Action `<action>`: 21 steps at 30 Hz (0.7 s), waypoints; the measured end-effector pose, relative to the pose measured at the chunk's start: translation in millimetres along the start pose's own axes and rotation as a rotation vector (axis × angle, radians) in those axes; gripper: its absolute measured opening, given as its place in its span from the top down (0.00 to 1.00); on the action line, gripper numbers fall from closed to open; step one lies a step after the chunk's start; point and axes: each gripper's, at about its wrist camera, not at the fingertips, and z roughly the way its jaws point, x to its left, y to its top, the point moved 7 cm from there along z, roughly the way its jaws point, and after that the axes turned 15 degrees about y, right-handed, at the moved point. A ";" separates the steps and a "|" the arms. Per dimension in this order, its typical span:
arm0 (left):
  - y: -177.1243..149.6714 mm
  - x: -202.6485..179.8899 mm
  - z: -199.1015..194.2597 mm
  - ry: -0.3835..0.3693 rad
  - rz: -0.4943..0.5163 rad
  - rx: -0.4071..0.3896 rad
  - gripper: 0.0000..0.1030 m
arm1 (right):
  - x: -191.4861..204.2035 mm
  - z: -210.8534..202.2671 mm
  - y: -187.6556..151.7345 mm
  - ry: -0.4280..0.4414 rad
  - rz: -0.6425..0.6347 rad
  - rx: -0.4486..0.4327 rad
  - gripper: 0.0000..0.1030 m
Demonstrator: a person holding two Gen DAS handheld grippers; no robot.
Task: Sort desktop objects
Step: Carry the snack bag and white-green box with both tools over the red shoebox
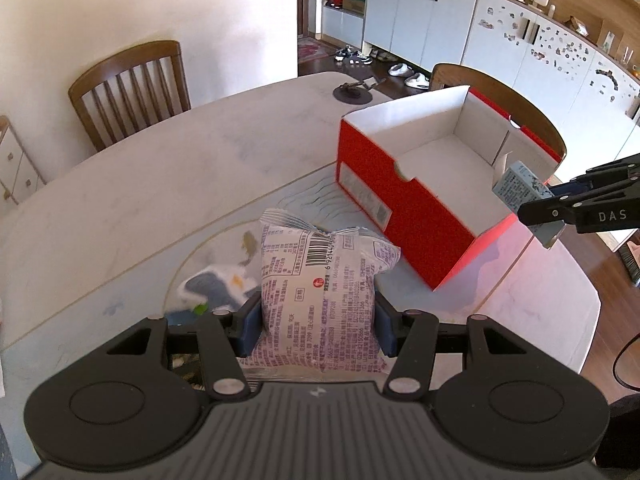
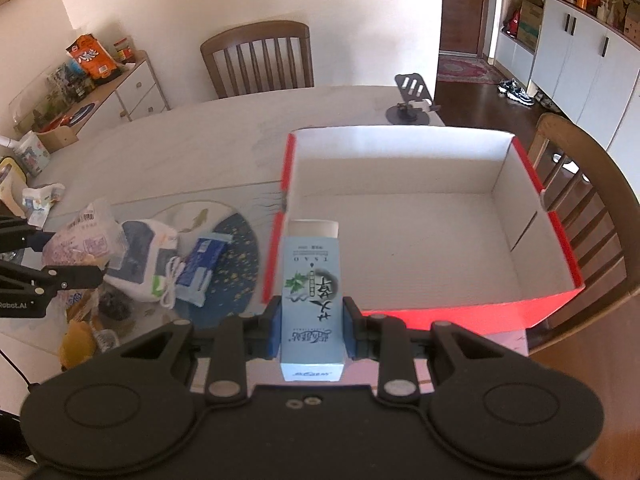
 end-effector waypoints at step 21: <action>86.0 -102.2 44.0 -0.040 0.074 -0.010 0.47 | -86.6 -3.8 15.0 -0.067 0.076 -0.008 0.73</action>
